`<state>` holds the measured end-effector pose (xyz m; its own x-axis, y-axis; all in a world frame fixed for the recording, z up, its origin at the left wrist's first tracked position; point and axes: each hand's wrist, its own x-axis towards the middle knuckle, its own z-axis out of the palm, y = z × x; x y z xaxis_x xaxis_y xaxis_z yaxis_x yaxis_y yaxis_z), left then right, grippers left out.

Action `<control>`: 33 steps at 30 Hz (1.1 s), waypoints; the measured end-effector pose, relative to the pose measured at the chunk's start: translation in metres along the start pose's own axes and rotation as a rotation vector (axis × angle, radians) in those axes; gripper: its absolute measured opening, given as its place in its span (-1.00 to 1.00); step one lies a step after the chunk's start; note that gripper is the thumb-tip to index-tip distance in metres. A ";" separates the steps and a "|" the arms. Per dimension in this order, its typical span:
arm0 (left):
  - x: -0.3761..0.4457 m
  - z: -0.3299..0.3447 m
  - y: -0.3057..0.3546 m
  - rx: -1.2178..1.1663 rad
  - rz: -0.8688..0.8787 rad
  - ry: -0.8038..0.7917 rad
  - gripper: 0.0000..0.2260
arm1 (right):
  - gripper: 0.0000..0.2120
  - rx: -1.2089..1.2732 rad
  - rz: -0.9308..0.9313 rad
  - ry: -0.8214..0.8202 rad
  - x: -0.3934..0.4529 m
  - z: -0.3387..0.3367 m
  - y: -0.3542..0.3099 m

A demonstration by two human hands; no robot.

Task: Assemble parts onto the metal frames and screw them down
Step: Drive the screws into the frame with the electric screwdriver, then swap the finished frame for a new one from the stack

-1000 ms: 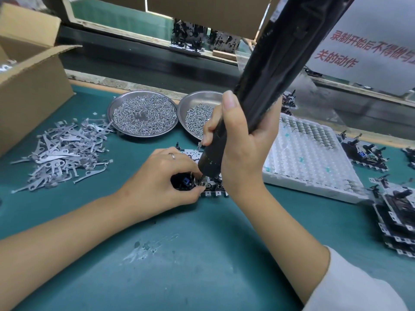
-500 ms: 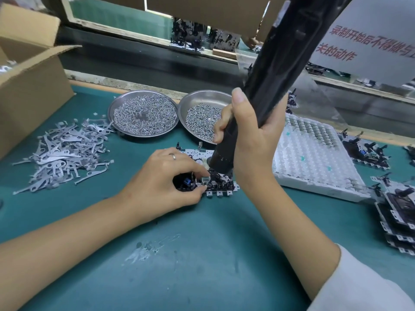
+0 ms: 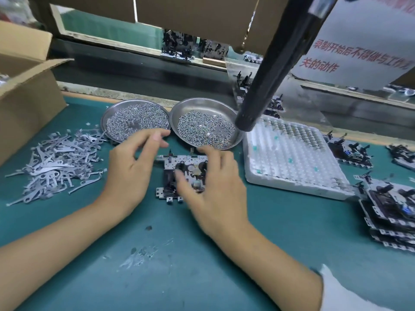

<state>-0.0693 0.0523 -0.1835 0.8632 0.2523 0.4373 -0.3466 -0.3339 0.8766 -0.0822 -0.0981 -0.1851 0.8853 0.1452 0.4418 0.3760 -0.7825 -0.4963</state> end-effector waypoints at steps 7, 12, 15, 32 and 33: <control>-0.003 0.002 0.001 0.025 0.055 0.040 -0.73 | -0.19 -0.202 0.105 -0.218 0.021 0.023 -0.022; -0.009 -0.001 0.000 0.035 0.083 0.037 -0.71 | -0.29 -0.080 0.019 -0.278 0.011 -0.005 -0.015; -0.010 0.001 0.002 0.102 0.153 -0.031 -0.77 | -0.39 0.010 -0.002 -0.250 -0.004 -0.044 0.004; -0.018 0.014 0.003 0.417 0.532 -0.300 -0.62 | -0.42 -0.301 0.538 -0.064 0.130 -0.198 0.248; -0.018 0.014 0.003 0.417 0.526 -0.301 -0.61 | -0.42 -0.314 0.554 -0.105 0.129 -0.196 0.255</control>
<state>-0.0808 0.0344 -0.1919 0.7058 -0.2766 0.6522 -0.6257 -0.6752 0.3908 0.0743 -0.3972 -0.1083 0.9534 -0.2850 0.0993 -0.2283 -0.8960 -0.3808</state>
